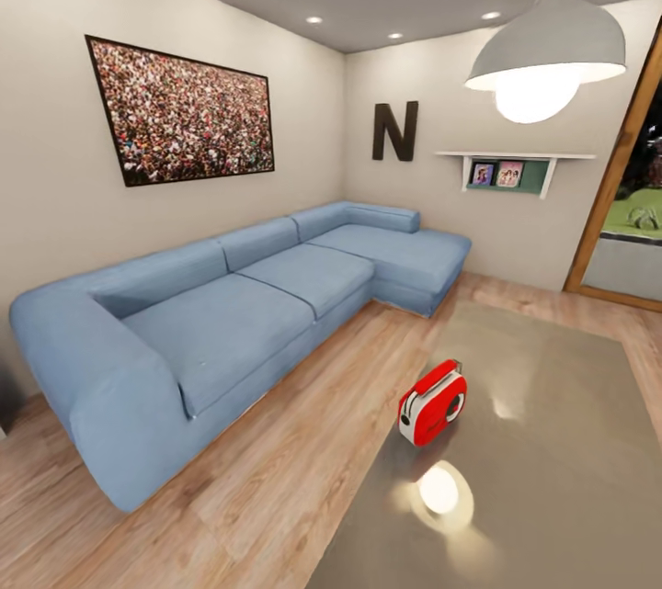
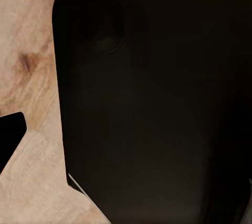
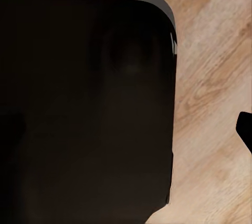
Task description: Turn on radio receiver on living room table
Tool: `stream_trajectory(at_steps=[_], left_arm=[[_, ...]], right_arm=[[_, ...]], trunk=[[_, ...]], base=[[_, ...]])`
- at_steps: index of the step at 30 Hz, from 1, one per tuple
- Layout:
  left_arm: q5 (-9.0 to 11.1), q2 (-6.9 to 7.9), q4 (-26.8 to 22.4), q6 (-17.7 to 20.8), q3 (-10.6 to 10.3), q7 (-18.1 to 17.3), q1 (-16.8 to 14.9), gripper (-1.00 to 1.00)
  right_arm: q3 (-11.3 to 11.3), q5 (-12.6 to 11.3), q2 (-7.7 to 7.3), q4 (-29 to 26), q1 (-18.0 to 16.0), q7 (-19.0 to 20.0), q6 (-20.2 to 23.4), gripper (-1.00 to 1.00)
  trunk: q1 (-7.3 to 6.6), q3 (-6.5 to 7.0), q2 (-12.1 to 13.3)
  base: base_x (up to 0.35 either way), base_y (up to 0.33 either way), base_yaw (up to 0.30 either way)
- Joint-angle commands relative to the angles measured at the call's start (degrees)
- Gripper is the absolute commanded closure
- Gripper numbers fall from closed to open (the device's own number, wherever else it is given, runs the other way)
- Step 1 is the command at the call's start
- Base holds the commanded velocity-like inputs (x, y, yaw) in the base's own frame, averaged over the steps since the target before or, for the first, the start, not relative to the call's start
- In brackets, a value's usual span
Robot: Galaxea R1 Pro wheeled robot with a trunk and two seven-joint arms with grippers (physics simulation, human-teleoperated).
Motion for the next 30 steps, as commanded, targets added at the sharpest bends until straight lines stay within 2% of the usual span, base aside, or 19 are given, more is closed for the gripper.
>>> stream_trajectory(at_steps=[1,12,16,30], left_arm=[[0.0,0.00,0.0,0.0,0.0,0.0,0.0,-1.00],[0.0,0.00,0.0,0.0,0.0,0.1,0.0,-1.00],[0.0,0.00,0.0,-0.1,0.1,0.2,0.0,-1.00],[0.0,0.00,0.0,-0.4,0.2,0.3,0.0,-1.00]], right_arm=[[0.0,0.0,0.00,0.0,0.0,0.0,0.0,-1.00],[0.0,0.0,-0.06,0.0,0.0,0.0,-0.1,-1.00],[0.0,0.0,-0.05,0.0,0.0,0.0,-0.1,-1.00],[0.1,0.0,0.00,0.0,0.0,0.0,-0.1,-1.00]], trunk=[[0.00,0.00,0.0],[0.00,0.00,0.0],[0.00,0.00,0.0],[0.00,0.00,0.0]], base=[[0.303,0.149,0.000],[0.313,0.075,0.000],[0.116,0.006,-0.033],[0.009,0.000,-0.252]])
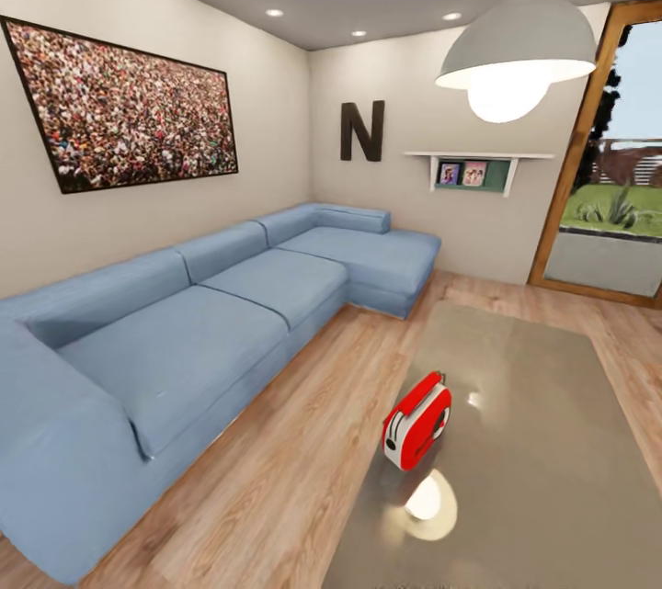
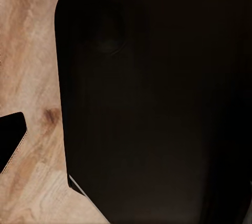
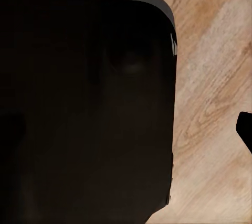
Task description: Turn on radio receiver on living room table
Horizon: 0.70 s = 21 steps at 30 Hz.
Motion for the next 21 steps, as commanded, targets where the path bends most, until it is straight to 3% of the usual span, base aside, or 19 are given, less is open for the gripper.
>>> stream_trajectory(at_steps=[1,21], left_arm=[[0.0,0.00,0.0,0.0,0.0,0.0,0.0,-1.00],[0.0,0.00,0.0,-0.1,0.1,0.2,0.0,-1.00]], right_arm=[[0.0,0.0,0.00,0.0,0.0,0.0,0.0,-1.00],[-0.1,0.0,-0.01,0.0,0.0,0.0,0.0,-1.00]], trunk=[[0.00,0.00,0.0],[0.00,0.00,0.0]], base=[[0.000,0.000,-0.282],[0.000,0.000,-0.283]])
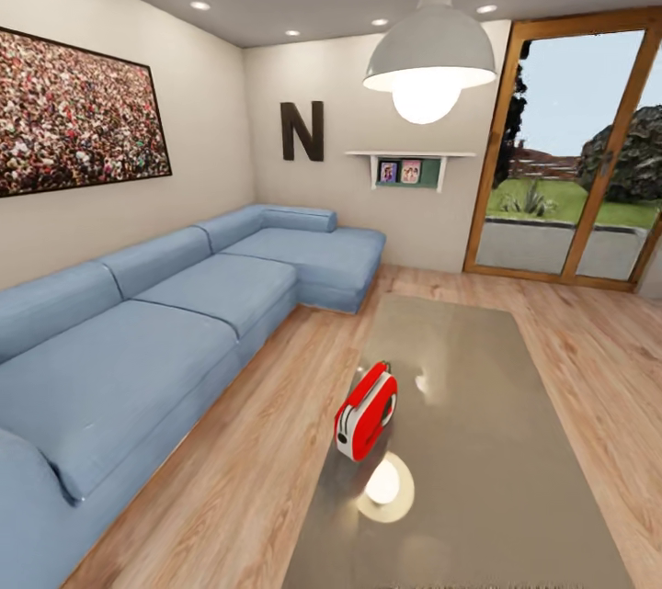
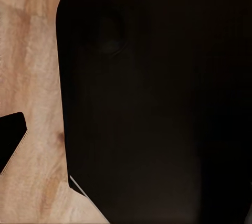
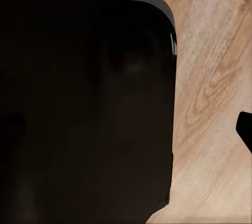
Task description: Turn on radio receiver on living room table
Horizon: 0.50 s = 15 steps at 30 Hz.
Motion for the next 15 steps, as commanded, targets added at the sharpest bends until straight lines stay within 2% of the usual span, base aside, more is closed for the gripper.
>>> stream_trajectory(at_steps=[1,15], left_arm=[[0.0,-0.02,0.0,0.0,0.0,0.0,0.0,-1.00],[0.0,0.00,0.0,-0.1,0.0,0.0,0.0,-1.00]], right_arm=[[0.0,0.0,0.00,0.0,0.0,0.0,0.0,-1.00],[0.0,0.0,-0.03,0.0,0.0,0.0,0.0,-1.00]], trunk=[[0.00,0.00,0.0],[0.00,0.00,0.0]], base=[[0.000,0.000,-0.283],[0.000,0.000,-0.283]])
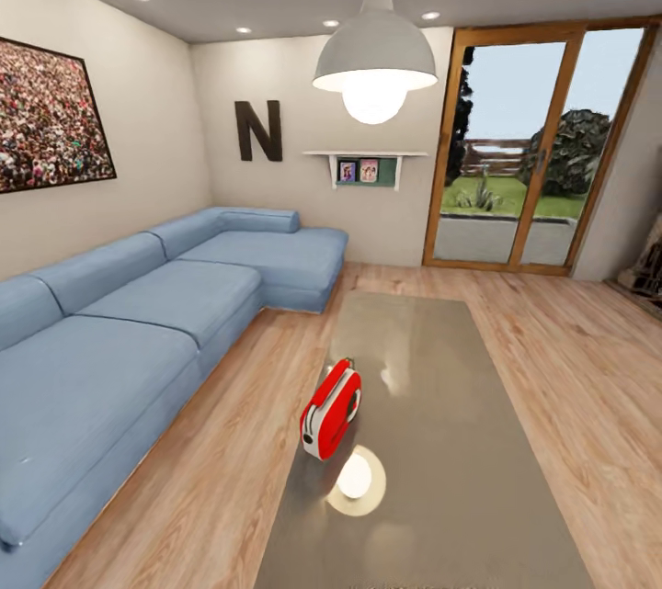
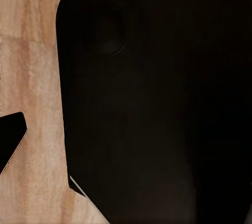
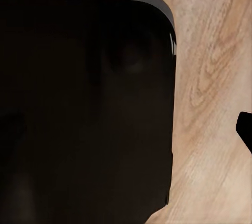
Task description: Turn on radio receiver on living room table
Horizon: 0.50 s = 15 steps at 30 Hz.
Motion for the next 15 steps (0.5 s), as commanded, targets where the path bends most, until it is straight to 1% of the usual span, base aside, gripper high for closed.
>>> stream_trajectory(at_steps=[1,7,9,11,15], left_arm=[[0.0,0.00,0.0,0.0,0.0,0.0,0.0,-1.00],[0.0,0.00,0.0,0.0,0.0,0.0,0.0,-1.00],[0.0,0.00,0.0,0.0,0.0,0.0,0.0,-1.00],[0.0,0.00,0.0,0.0,0.0,0.0,0.0,-1.00],[0.0,0.00,0.0,0.0,0.0,0.0,0.0,-1.00]], right_arm=[[0.0,0.0,0.02,0.0,0.0,0.0,0.0,-1.00],[0.0,0.0,0.04,0.0,0.0,0.0,0.0,-1.00],[0.0,0.0,0.04,0.0,0.0,0.0,0.1,-1.00],[0.0,0.0,0.04,0.0,0.0,0.0,0.1,-1.00],[0.0,0.0,0.04,0.0,0.0,0.0,0.1,-1.00]], trunk=[[0.00,0.00,0.0],[0.00,0.00,0.0],[0.00,0.00,0.0],[0.00,0.00,0.0],[0.00,0.00,0.0]], base=[[0.000,0.000,-0.283],[0.000,0.000,-0.281],[0.000,0.000,-0.209],[0.000,0.000,-0.123],[0.000,0.000,-0.041]])
